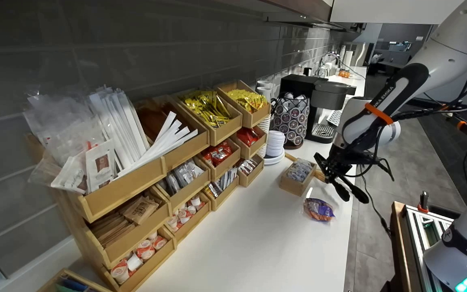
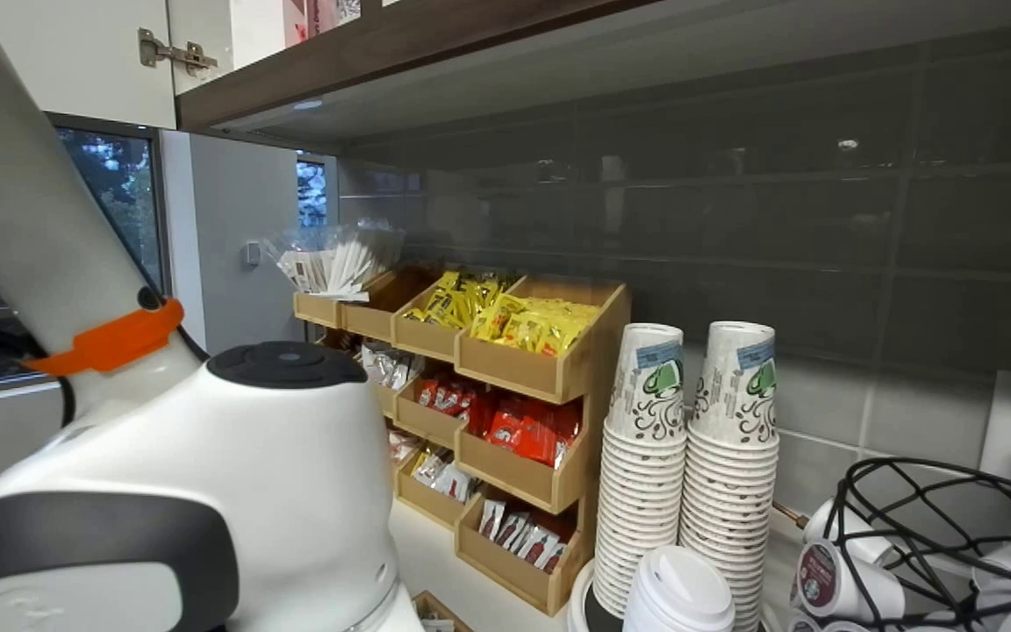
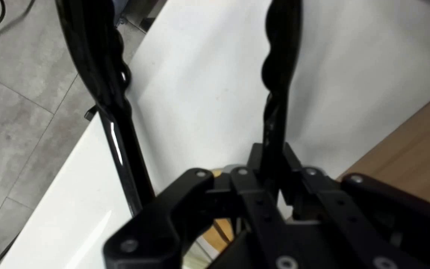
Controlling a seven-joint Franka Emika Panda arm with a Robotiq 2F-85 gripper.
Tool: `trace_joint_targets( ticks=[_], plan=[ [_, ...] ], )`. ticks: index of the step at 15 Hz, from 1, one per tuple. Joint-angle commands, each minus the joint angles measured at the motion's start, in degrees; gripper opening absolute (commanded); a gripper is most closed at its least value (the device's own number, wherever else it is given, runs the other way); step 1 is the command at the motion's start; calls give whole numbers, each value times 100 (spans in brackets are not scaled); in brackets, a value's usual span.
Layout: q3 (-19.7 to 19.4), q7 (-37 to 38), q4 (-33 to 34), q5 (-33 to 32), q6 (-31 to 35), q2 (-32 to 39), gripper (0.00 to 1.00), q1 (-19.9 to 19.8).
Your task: Put the black tongs in the upper cabinet.
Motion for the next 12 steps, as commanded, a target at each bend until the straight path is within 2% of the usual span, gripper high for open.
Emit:
trace_joint_targets(
  ticks=[1, 2, 5, 7, 8, 10, 12],
  plan=[
    [-94, 437, 19, -811, -534, -487, 4, 8],
    [-33, 517, -201, -1028, -562, -735, 4, -70],
    [112, 375, 19, -1254, -1234, -1015, 4, -149],
    [209, 238, -258, -1474, -1606, -1559, 4, -215],
    [252, 22, 20, -1478, -2006, -1543, 4, -201],
    [389, -4, -200, -1790, -2430, -2036, 4, -306],
    [490, -211, -85, -1873, -2900, -2322, 4, -316]
  ],
)
